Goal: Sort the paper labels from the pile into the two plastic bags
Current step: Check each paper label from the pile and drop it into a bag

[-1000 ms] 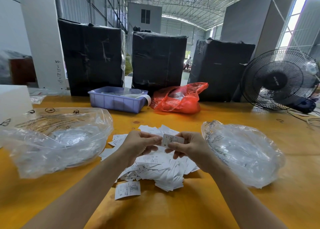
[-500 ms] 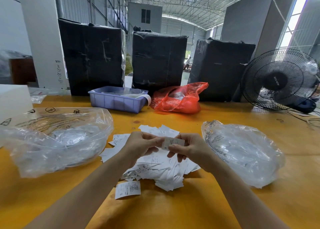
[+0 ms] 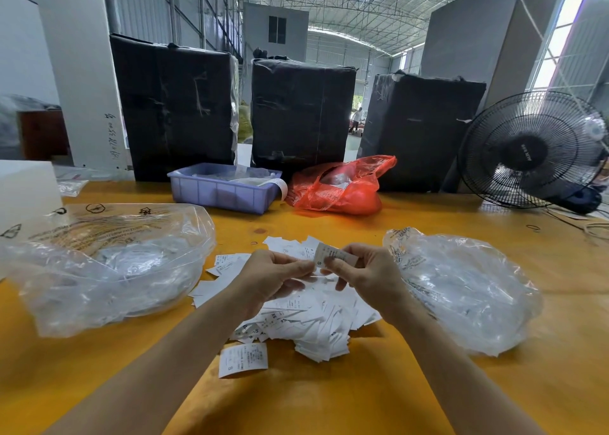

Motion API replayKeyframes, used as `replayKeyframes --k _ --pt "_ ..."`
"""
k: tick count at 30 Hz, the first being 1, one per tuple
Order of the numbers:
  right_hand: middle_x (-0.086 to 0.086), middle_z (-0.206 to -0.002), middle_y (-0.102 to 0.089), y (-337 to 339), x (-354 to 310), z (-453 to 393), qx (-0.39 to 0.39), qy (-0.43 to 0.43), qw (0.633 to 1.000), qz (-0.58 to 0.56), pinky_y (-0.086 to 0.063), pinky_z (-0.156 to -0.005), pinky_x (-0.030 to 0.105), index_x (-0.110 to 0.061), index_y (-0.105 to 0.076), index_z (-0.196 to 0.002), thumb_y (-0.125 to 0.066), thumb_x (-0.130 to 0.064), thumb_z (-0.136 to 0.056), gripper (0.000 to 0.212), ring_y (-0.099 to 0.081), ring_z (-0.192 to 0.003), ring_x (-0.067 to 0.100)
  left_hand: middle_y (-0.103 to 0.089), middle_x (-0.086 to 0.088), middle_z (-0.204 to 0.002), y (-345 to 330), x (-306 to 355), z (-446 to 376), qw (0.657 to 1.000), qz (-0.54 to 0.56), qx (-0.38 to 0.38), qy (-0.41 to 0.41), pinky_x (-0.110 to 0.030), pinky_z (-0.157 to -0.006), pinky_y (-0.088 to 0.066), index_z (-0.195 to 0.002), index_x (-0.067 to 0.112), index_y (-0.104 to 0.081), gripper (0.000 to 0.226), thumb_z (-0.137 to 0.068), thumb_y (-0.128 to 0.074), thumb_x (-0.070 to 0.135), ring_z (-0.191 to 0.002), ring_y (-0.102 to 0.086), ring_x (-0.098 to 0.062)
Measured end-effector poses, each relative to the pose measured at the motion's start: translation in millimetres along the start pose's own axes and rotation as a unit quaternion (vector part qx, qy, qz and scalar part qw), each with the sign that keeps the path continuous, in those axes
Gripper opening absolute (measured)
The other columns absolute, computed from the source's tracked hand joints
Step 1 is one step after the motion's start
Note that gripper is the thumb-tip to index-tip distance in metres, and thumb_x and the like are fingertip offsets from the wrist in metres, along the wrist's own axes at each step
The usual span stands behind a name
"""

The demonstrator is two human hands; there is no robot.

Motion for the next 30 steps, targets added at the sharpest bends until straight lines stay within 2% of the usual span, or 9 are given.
replayKeyframes --k 4,8,10,14,19,23,30 --pt "0.020 -0.082 -0.069 2 -2 0 0.016 0.010 1.000 0.001 -0.043 -0.043 0.011 0.016 -0.064 -0.088 -0.065 0.003 -0.084 0.013 -0.061 -0.048 -0.003 -0.075 -0.008 -0.078 0 0 1 1.000 0.010 -0.003 0.004 -0.015 -0.052 -0.047 -0.084 0.005 -0.074 0.015 -0.079 -0.072 0.019 -0.058 -0.062 -0.009" --pt "0.009 -0.067 -0.065 0 0 0 0.010 0.007 1.000 0.005 -0.042 -0.043 0.011 0.016 -0.064 -0.087 -0.065 0.003 -0.084 0.013 -0.060 -0.046 -0.002 -0.075 -0.008 -0.079 2 1 1 1.000 0.014 0.005 0.002 -0.016 -0.054 -0.047 -0.085 0.007 -0.074 0.014 -0.078 -0.072 0.019 -0.058 -0.062 -0.008" --pt "0.013 -0.069 -0.066 -1 1 1 0.002 0.001 1.000 0.004 -0.042 -0.042 0.012 0.015 -0.064 -0.087 -0.065 0.004 -0.084 0.012 -0.059 -0.045 -0.002 -0.075 -0.006 -0.079 3 2 1 1.000 0.014 0.012 -0.001 -0.016 -0.055 -0.047 -0.085 0.009 -0.074 0.013 -0.078 -0.072 0.019 -0.058 -0.062 -0.007" --pt "0.023 -0.076 -0.069 -5 2 1 -0.024 -0.015 1.000 -0.003 -0.041 -0.041 0.013 0.008 -0.064 -0.083 -0.065 0.003 -0.084 0.005 -0.058 -0.043 0.004 -0.075 -0.002 -0.075 7 4 0 1.000 0.014 0.022 -0.011 -0.015 -0.053 -0.048 -0.083 0.010 -0.074 0.010 -0.079 -0.072 0.019 -0.054 -0.061 -0.005" --pt "0.017 -0.072 -0.070 -10 12 0 -0.061 -0.046 0.997 0.003 -0.040 -0.042 0.018 0.005 -0.065 -0.081 -0.067 -0.001 -0.084 0.007 -0.056 -0.043 0.014 -0.074 0.001 -0.072 7 6 0 0.999 -0.013 0.024 -0.030 -0.018 -0.057 -0.048 -0.081 0.013 -0.074 0.006 -0.080 -0.072 0.018 -0.053 -0.061 -0.003" --pt "0.013 -0.068 -0.071 -7 16 -1 -0.066 -0.055 0.996 -0.007 -0.039 -0.041 0.019 0.007 -0.065 -0.082 -0.068 -0.002 -0.083 0.009 -0.054 -0.041 0.012 -0.075 0.001 -0.074 7 7 -1 0.999 -0.015 0.023 -0.038 -0.017 -0.055 -0.048 -0.080 0.014 -0.074 0.007 -0.079 -0.072 0.021 -0.054 -0.062 -0.003" --pt "0.015 -0.073 -0.072 -17 18 2 -0.124 -0.071 0.990 0.005 -0.038 -0.047 0.024 0.009 -0.064 -0.087 -0.069 -0.007 -0.083 0.017 -0.055 -0.045 0.013 -0.073 -0.006 -0.071 3 2 -1 1.000 -0.009 0.012 -0.019 -0.023 -0.063 -0.049 -0.077 0.011 -0.075 0.005 -0.077 -0.074 0.016 -0.054 -0.061 -0.008"
Point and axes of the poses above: each hand's wrist, its own z-axis away from the middle knuckle, its own y-axis out of the back of the hand, x = y × z, the point moved 9 cm from there along -z, towards the middle knuckle
